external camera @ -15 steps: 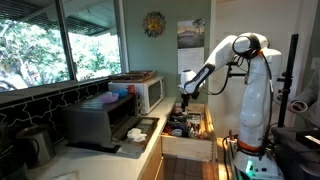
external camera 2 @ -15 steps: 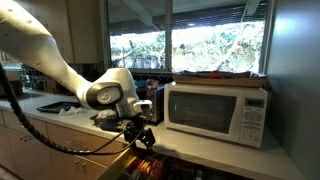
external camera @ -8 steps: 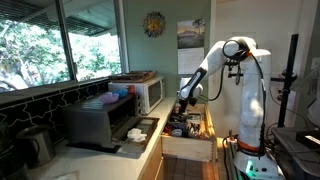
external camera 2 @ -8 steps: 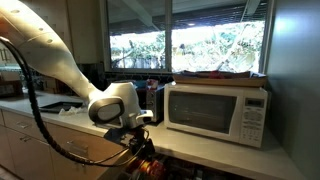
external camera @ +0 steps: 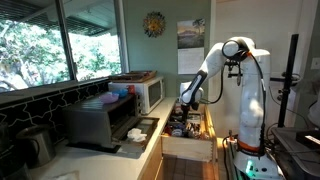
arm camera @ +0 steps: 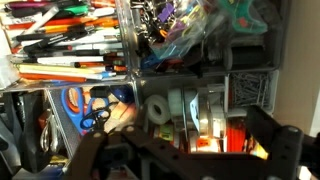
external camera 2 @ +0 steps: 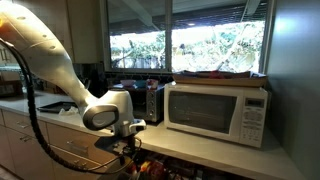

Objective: Take the white thing out of the drawer

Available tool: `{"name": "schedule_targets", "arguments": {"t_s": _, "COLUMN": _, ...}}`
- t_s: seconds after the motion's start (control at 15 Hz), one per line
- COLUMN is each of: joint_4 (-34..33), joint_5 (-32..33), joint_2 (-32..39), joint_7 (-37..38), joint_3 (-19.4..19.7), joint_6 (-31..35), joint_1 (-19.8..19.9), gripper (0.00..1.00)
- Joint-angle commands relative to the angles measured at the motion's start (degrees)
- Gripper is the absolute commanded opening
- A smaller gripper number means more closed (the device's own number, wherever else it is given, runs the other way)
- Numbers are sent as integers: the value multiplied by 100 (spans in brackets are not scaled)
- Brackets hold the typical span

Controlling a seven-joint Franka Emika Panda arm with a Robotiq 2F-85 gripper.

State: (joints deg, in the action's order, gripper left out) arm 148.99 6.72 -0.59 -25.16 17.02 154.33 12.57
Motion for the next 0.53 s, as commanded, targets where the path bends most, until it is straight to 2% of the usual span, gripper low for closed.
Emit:
{"name": "schedule_targets", "arguments": {"t_s": 0.0, "joint_4": 303, "joint_5": 823, "joint_2": 227, "joint_7": 48, "joint_3": 29, "joint_6": 982, "joint_1": 215, "gripper": 100}}
{"name": "schedule_targets", "arguments": {"t_s": 0.07, "joint_4": 389, "joint_5": 815, "joint_2": 267, "joint_7": 10, "joint_3": 56, "joint_6": 1376, "joint_1": 264, "gripper": 100}}
{"name": "schedule_targets", "arguments": {"t_s": 0.13, "joint_4": 233, "joint_5": 613, "joint_2": 149, "joint_7": 43, "joint_3": -49, "joint_6": 832, "joint_1": 195, "gripper": 100}}
{"name": "schedule_targets", "arguments": {"t_s": 0.4, "joint_4": 241, "joint_5": 638, "joint_2": 181, "joint_7": 48, "joint_3": -72, "joint_6": 945, "joint_1": 220, "gripper": 100}}
{"name": "schedule_targets", "arguments": {"t_s": 0.47, "joint_4": 380, "joint_5": 224, "joint_2": 214, "joint_7": -371, "joint_3": -104, "joint_6": 1337, "joint_1": 250, "gripper": 100}}
